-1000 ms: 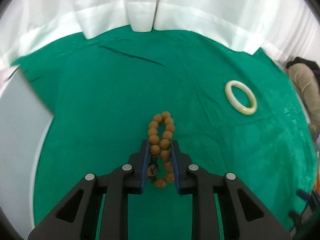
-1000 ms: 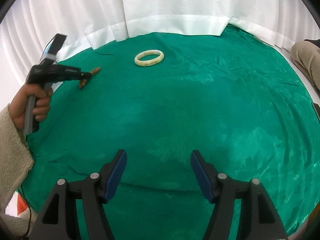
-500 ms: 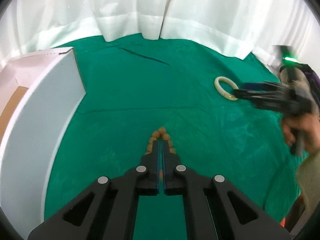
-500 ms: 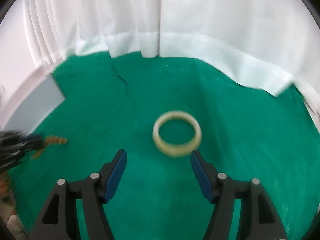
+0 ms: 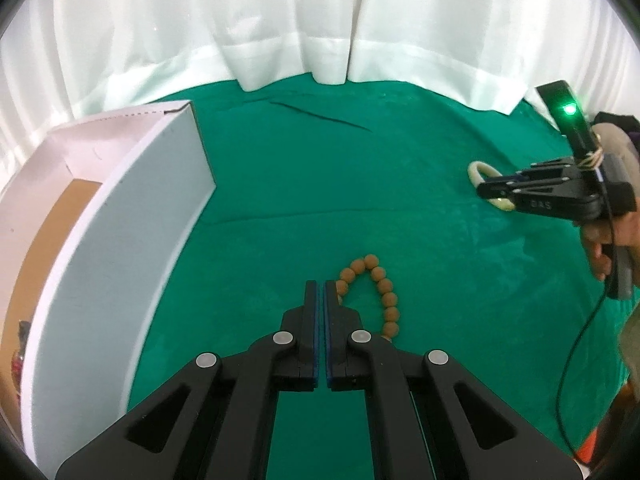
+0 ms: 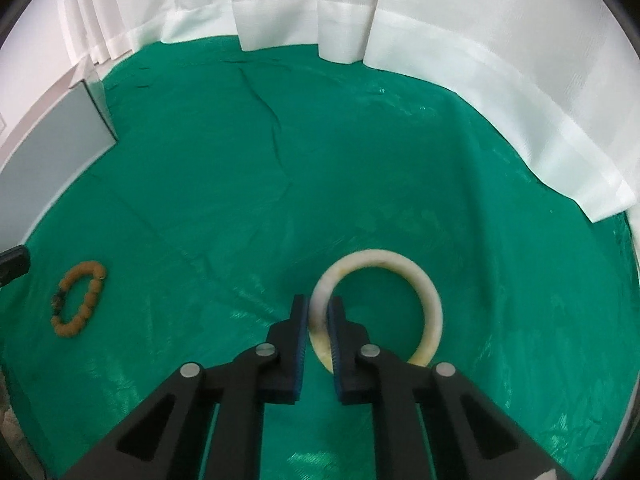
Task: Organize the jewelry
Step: 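Carry both bracelets into the white box and open both tools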
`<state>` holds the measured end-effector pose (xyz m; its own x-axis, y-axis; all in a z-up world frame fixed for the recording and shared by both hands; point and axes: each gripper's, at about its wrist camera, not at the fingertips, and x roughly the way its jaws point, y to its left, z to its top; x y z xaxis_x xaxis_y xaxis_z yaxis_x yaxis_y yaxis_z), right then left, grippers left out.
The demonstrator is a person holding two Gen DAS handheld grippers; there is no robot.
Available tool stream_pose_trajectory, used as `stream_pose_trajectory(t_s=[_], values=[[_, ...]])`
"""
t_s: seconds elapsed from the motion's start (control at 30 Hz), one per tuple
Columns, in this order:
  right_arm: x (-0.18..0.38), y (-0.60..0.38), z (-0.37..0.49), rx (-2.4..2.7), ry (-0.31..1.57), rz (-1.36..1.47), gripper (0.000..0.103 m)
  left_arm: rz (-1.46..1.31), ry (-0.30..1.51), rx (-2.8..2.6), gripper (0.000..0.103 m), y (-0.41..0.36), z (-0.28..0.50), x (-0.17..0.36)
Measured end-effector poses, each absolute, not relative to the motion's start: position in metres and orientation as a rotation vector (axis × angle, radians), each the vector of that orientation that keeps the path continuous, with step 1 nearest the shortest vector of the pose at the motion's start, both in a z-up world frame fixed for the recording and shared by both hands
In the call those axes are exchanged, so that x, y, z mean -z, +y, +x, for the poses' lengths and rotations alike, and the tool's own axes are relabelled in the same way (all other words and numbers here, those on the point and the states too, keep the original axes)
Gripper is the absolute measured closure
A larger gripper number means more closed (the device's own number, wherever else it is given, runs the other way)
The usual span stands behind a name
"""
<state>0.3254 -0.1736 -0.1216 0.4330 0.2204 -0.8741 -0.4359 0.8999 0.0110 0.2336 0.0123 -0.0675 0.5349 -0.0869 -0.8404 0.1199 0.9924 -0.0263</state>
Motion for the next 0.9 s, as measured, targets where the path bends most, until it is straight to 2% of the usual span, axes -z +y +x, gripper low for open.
stream_pose_trajectory(t_s=[0.17, 0.3, 0.4, 0.47, 0.53, 0.57, 0.6, 0.63, 0.7, 0.8, 0.9], values=[[0.113, -0.183, 0.308, -0.426, 1.027, -0.178, 0.092, 0.011, 1.006, 0.122, 0.103, 0.019, 0.232, 0.068], [0.101, -0.189, 0.282, -0.451, 1.0, -0.119, 0.092, -0.185, 1.079, 0.211, 0.102, 0.048, 0.234, 0.078], [0.092, -0.198, 0.261, -0.472, 0.974, -0.085, 0.092, -0.226, 1.118, 0.221, 0.101, 0.056, 0.237, 0.09], [0.088, -0.201, 0.25, -0.486, 0.968, -0.064, 0.092, -0.214, 1.131, 0.221, 0.094, 0.049, 0.24, 0.097], [0.087, -0.203, 0.241, -0.503, 0.968, -0.047, 0.092, -0.224, 1.143, 0.234, 0.079, 0.04, 0.244, 0.102], [0.086, -0.202, 0.237, -0.511, 0.967, -0.035, 0.092, -0.231, 1.141, 0.247, 0.076, 0.036, 0.242, 0.103], [0.086, -0.203, 0.234, -0.516, 0.967, -0.026, 0.092, -0.229, 1.136, 0.26, 0.067, 0.029, 0.242, 0.103], [0.085, -0.204, 0.23, -0.521, 0.966, -0.017, 0.092, -0.214, 1.132, 0.253, 0.062, 0.025, 0.242, 0.103], [0.084, -0.203, 0.222, -0.53, 0.962, -0.006, 0.092, -0.129, 1.151, 0.194, 0.063, 0.014, 0.244, 0.11], [0.08, -0.2, 0.214, -0.54, 0.954, -0.012, 0.092, -0.039, 1.149, 0.121, 0.091, 0.009, 0.241, 0.118], [0.073, -0.196, 0.206, -0.55, 0.947, -0.018, 0.092, -0.117, 1.163, 0.149, 0.092, 0.015, 0.24, 0.116]])
